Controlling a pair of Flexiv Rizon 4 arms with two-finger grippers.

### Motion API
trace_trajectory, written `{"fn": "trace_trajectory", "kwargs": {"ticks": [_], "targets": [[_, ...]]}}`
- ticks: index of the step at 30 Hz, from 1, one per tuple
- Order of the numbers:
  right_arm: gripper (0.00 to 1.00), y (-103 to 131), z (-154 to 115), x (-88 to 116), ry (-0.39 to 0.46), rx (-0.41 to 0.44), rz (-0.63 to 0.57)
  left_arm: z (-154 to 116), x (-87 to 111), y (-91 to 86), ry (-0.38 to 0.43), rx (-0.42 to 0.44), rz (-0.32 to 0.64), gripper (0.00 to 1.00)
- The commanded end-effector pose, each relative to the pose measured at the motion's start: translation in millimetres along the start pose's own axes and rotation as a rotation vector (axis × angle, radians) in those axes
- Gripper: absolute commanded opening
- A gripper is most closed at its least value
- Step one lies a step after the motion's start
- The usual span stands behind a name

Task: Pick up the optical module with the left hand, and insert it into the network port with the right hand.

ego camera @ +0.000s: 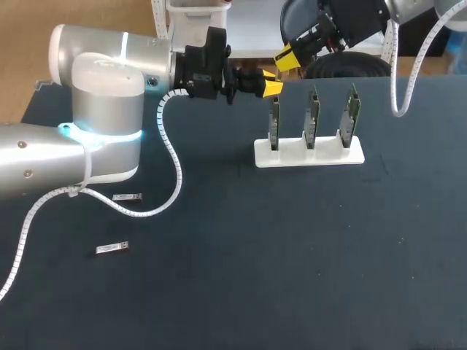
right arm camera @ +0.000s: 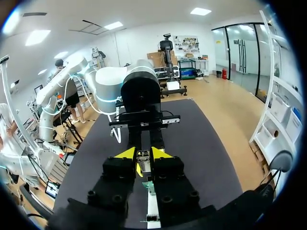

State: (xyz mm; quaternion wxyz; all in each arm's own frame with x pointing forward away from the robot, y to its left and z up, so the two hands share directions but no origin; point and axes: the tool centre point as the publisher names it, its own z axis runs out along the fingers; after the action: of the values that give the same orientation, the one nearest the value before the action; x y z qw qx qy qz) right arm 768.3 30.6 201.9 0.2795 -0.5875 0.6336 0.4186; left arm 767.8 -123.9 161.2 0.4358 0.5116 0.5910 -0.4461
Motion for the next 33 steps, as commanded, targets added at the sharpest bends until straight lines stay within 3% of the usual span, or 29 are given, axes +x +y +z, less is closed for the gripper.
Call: {"fn": "trace_trajectory", "kwargs": {"ticks": [1, 7, 10, 15, 26, 33], "targets": [[0.0, 4.3, 0.3, 1.9, -0.005, 0.001, 0.0, -0.1, -0.7, 3.8, 0.002, 0.0, -0.001, 1.0], [0.0, 4.1, 0.2, 1.9, -0.01, 0.003, 0.002, -1.0, -1.5, 4.1, 0.001, 0.002, -0.005, 1.0], [0.0, 3.3, -0.2, 2.3, -0.011, 0.006, 0.008, -6.1, -10.9, 2.8, 0.009, -0.003, 0.007, 1.0], [0.0, 2.4, -1.5, 2.3, -0.013, 0.01, 0.01, -13.7, -14.3, 4.6, 0.065, 0.012, 0.025, 1.0], [0.0, 2.9, -0.8, 2.6, -0.004, 0.006, 0.016, -27.7, 11.3, 19.5, 0.202, 0.019, -0.026, 1.0], [0.0, 3.1, -0.1, 2.8, 0.003, 0.006, 0.019, -28.7, 29.4, 23.3, 0.281, 0.029, 0.009, 1.0]]}}
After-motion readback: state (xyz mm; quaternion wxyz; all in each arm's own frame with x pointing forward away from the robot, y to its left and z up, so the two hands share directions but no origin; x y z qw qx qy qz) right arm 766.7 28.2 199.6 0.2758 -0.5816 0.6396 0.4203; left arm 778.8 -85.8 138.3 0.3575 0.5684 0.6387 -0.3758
